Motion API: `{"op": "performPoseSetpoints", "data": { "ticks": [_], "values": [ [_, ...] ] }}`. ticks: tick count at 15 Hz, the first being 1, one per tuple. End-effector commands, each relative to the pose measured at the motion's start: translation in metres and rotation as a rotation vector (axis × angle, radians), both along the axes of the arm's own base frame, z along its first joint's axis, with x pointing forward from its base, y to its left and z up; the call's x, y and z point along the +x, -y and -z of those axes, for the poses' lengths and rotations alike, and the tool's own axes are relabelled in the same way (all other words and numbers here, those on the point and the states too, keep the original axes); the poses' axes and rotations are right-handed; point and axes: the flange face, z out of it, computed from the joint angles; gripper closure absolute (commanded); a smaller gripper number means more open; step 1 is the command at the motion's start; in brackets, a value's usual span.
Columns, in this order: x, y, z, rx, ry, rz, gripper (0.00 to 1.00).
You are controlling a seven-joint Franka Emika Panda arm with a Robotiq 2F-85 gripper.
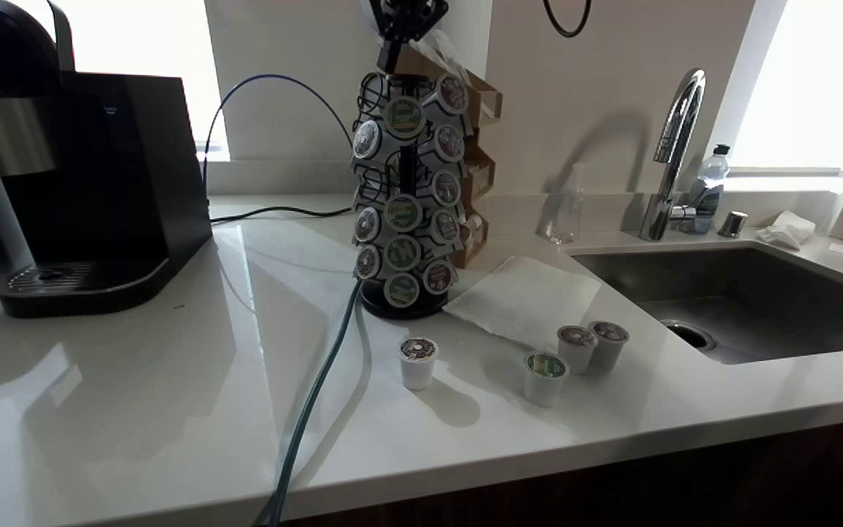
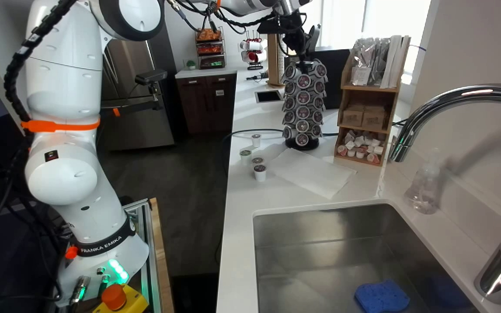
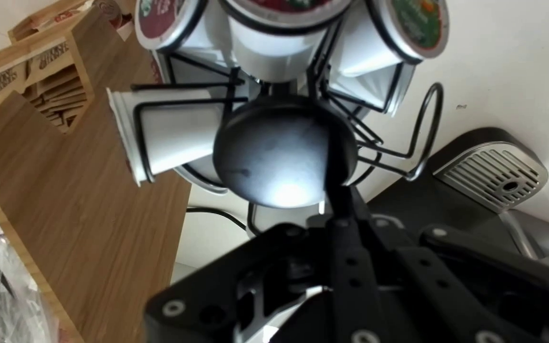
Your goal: Turn the stand
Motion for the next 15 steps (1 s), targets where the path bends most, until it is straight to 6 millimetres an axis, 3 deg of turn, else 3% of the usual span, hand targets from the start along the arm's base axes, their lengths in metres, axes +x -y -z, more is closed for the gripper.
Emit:
{"op": "performPoseSetpoints", "data": {
  "ticks": [1, 15],
  "values": [
    [0.0003, -0.0014, 0.0044, 0.009, -0.053, 0.019, 1.00],
    [-0.0052, 0.0046, 0.0011, 0.010, -0.101, 0.058, 1.00]
  ]
}}
